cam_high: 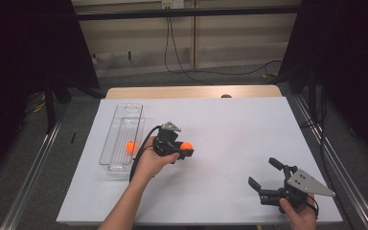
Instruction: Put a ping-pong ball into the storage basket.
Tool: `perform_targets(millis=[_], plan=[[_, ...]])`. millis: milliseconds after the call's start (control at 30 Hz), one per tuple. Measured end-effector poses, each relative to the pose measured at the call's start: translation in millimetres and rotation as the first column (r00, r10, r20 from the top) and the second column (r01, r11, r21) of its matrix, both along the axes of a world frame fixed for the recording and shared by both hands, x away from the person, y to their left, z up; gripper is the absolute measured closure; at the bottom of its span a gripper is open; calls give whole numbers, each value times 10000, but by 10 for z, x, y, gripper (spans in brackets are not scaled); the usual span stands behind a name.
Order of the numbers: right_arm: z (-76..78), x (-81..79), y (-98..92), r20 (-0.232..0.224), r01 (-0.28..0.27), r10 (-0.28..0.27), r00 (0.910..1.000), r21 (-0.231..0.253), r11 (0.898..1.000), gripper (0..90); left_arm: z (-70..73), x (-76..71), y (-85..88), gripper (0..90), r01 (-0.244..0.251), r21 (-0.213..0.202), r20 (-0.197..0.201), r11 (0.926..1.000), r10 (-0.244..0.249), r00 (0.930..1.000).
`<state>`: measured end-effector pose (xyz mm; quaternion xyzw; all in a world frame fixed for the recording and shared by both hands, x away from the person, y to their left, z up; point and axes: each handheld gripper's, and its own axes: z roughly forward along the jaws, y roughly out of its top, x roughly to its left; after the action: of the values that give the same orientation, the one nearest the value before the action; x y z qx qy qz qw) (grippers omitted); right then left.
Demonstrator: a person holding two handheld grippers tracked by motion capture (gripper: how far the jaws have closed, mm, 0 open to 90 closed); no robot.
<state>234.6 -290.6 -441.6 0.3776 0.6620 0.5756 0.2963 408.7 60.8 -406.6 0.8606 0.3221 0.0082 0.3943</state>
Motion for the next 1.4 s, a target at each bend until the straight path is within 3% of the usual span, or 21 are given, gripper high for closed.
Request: perform_targets(millis=[1400], plan=[[-1, 3, 1, 13, -12, 12, 10000, 9, 10000, 27, 153, 78, 274, 509, -643, -358, 40, 9973, 645, 9979]])
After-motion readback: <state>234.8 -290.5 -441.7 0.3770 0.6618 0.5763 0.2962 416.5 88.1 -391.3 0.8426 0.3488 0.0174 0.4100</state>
